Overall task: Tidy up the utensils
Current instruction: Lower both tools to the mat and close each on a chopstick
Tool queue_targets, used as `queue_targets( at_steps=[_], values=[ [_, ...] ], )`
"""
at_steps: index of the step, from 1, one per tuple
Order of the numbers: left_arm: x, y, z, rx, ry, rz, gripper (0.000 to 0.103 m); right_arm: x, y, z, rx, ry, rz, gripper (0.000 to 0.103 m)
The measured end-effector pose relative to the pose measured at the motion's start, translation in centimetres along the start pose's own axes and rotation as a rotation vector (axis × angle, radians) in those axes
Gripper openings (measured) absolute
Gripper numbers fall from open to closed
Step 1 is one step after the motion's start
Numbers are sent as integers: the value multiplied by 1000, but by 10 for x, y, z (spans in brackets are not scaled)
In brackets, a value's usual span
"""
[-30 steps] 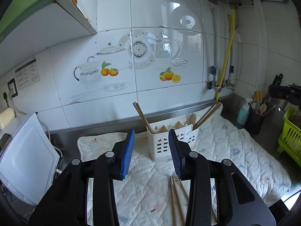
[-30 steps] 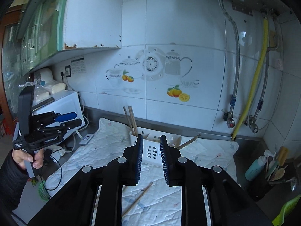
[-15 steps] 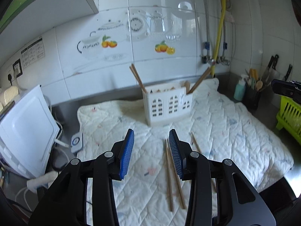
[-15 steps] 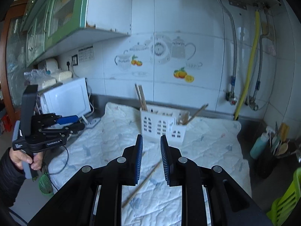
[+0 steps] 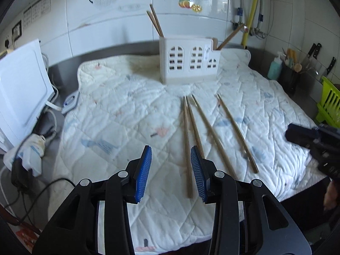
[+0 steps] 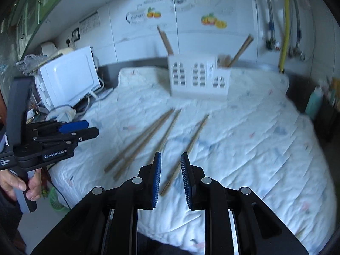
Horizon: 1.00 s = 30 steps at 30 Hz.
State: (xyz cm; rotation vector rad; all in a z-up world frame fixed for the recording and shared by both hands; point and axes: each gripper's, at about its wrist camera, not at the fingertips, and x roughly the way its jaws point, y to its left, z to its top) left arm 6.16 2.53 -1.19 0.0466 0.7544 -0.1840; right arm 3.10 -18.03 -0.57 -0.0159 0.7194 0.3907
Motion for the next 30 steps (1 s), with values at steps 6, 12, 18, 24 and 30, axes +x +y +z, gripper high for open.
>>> queue_targets(
  at_steps=[6, 12, 18, 24, 30],
  values=[
    [17, -6, -19, 8, 44, -36, 39, 40, 4, -25, 27, 94, -16, 19],
    [33, -10, -24, 14, 75, -57, 35, 60, -3, -31, 57, 148, -24, 19],
    [49, -13, -24, 29, 105, -73, 26, 68, -3, -29, 62, 164, -21, 18],
    [65, -20, -26, 59, 137, -76, 21, 70, -8, -26, 61, 169, -23, 13],
    [71, -19, -21, 101, 138, -28, 12, 67, -23, -24, 62, 154, -77, 8]
  ],
)
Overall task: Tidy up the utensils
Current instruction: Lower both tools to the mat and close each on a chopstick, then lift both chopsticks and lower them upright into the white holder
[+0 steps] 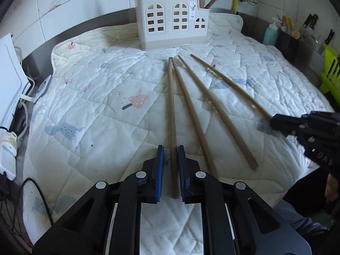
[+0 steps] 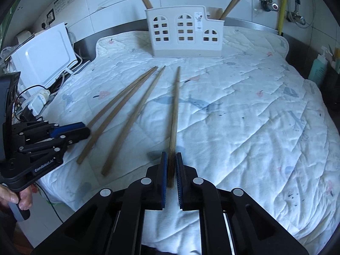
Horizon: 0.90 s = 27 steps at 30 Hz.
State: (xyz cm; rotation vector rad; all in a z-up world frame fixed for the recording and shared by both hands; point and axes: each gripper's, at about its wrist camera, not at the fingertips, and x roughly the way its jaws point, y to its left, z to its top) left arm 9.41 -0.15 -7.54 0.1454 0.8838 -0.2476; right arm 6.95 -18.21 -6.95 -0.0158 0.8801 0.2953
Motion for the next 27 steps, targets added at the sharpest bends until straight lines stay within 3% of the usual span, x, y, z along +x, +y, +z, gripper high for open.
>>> queue_targets(
  at_steps=[13, 19, 27],
  values=[
    [-7, 2, 7, -45, -31, -33, 5, -5, -10, 1, 15, -40, 6, 7],
    [-28, 5, 24, -14, -90, -29, 5, -41, -13, 20, -25, -143, -17, 7],
    [-57, 17, 62, -9, -194, -48, 5, -91, -23, 74, -77, -288, -18, 7]
  ],
)
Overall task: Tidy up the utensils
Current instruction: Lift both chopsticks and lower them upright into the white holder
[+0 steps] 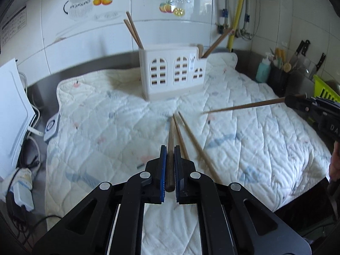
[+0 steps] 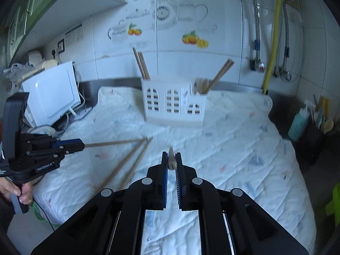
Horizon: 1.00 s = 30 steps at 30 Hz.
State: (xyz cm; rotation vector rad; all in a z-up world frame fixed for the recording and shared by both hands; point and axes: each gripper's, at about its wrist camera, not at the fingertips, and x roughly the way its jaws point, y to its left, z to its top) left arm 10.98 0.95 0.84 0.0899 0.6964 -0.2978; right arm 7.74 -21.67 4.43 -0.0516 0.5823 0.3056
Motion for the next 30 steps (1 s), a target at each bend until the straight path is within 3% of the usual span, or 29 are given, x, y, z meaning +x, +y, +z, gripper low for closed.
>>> queue_targets(
  at_steps=[12, 18, 24, 30],
  values=[
    [2, 9, 63, 3, -73, -38, 5, -1, -34, 90, -1, -52, 68, 7],
    [3, 14, 108, 3, -97, -59, 5, -2, -53, 140, -15, -59, 53, 7],
    [-5, 15, 153, 33, -153, -55, 5, 9, -67, 181, -39, -17, 44, 7],
    [-29, 9, 203, 51, -272, -58, 5, 44, -72, 208, -67, 75, 16, 7]
  ],
)
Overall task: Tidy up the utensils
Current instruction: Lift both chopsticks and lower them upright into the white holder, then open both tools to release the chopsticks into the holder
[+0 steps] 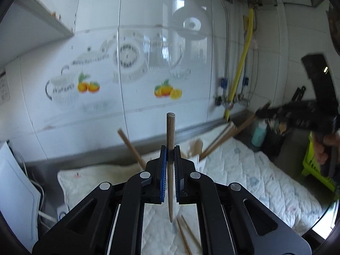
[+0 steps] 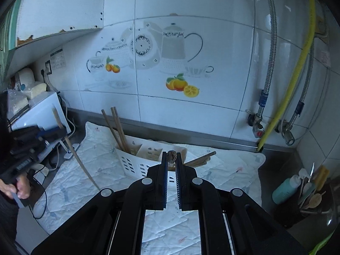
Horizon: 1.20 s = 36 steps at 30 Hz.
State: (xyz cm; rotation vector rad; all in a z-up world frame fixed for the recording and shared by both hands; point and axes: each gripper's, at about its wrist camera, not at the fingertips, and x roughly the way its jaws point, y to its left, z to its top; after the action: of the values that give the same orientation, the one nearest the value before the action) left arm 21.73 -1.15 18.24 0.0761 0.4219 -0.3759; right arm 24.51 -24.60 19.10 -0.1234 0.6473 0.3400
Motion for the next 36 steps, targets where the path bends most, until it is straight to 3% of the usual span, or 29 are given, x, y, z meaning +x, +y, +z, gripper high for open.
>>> queue_targets(
  at_steps=[7, 14, 24, 26, 36],
  values=[
    [11, 6, 45, -7, -113, 38, 5, 38, -9, 10, 23, 64, 24, 7],
    [53, 30, 60, -90, -133, 58, 5, 65, -14, 12, 29, 94, 35, 7],
    [106, 39, 37, -117, -31, 94, 6, 82, -20, 9, 56, 97, 47, 8],
    [107, 39, 33, -110, -15, 96, 6, 78, -20, 9, 62, 79, 41, 17],
    [48, 23, 24, -64, -27, 109, 13, 13, -1, -12, 43, -13, 58, 20]
  ],
)
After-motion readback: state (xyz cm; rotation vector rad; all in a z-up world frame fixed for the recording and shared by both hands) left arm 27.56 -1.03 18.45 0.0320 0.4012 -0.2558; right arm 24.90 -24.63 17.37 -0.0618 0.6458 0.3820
